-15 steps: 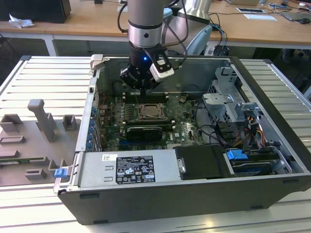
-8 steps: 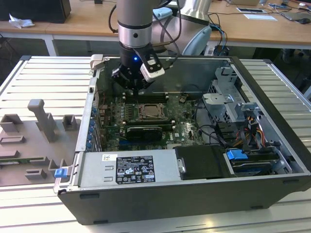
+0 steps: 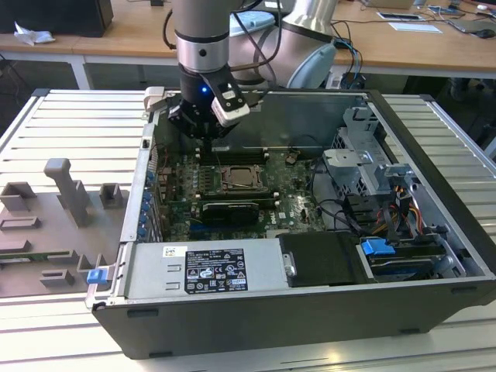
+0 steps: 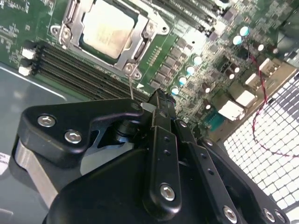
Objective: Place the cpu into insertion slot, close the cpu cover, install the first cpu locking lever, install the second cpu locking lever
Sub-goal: 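Install the first cpu locking lever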
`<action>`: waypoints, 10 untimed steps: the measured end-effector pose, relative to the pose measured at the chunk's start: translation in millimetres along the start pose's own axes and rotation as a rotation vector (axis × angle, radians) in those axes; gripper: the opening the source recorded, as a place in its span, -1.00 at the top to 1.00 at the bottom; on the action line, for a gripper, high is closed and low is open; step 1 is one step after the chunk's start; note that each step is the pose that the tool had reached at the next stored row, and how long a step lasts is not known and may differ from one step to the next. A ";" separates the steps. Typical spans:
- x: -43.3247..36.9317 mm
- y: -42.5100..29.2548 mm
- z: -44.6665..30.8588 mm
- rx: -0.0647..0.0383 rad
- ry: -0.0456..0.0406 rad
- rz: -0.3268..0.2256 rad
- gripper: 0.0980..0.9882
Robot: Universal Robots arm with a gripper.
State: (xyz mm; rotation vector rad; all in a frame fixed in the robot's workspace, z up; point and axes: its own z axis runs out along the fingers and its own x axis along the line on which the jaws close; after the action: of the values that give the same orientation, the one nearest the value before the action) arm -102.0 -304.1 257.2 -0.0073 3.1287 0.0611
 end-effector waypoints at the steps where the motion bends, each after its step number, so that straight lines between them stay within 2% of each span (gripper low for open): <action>1: 1.1 1.5 0.1 0.000 -0.0001 0.000 0.98; 7: 3.0 11.3 0.5 0.000 -0.0007 -0.001 0.98; 10: -2.7 12.8 0.6 0.000 -0.0008 -0.001 0.98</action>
State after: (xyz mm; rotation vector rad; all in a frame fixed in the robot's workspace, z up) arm -99.4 -291.3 257.2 -0.0087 3.1279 0.0612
